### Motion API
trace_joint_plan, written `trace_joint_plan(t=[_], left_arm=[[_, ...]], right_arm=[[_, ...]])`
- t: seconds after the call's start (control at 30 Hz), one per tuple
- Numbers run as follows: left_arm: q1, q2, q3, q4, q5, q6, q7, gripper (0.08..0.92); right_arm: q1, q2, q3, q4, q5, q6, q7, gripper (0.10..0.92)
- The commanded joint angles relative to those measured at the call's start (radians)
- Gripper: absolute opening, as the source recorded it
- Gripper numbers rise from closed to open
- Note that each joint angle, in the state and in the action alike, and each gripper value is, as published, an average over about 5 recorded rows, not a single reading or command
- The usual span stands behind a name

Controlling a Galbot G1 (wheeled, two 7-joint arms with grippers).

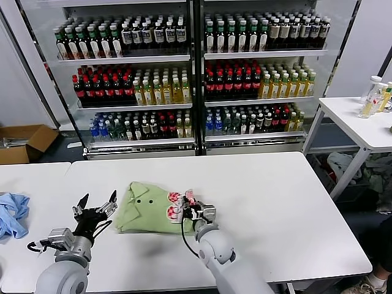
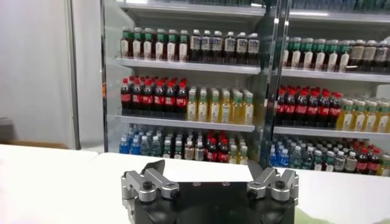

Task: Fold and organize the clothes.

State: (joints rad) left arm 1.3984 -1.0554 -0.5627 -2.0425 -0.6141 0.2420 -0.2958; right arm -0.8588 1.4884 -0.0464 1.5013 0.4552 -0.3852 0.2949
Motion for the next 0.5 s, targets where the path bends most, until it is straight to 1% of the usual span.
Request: trace_joint_plan(t=[0.03,0.1,0.2,0.37,0.43,0.5], left_arm=[[0.010,0.002,-0.002,-0.004,0.002,-0.002,0.002,0.823],[0.010,0.001,0.003,-0.005,0.006,-0.002,0.004,0.823],[0.011,-0.001,0.014,-0.007,0.018,-0.002,0.007,0.823],[0.012,-0.004,0.037,-0.011,0.046,-0.005,0.014,0.823],[0.012,-0.005,0.047,-0.013,0.060,-0.007,0.017,0.823],[0.012,-0.007,0.057,-0.016,0.074,-0.008,0.020,0.823]], right_arm=[[0.085,-0.154,0.062,-0.035,-0.129,-0.050,-0.086,0.238],[0.101,-0.190,0.080,-0.043,-0.145,-0.058,-0.112,0.181],[0.115,-0.232,0.107,-0.051,-0.183,-0.069,-0.159,0.143],[0.114,-0.283,0.140,-0.033,-0.226,-0.079,-0.220,0.143],[0.103,-0.293,0.151,-0.020,-0.227,-0.036,-0.217,0.144],[0.084,-0.301,0.163,0.003,-0.223,0.037,-0.189,0.163]])
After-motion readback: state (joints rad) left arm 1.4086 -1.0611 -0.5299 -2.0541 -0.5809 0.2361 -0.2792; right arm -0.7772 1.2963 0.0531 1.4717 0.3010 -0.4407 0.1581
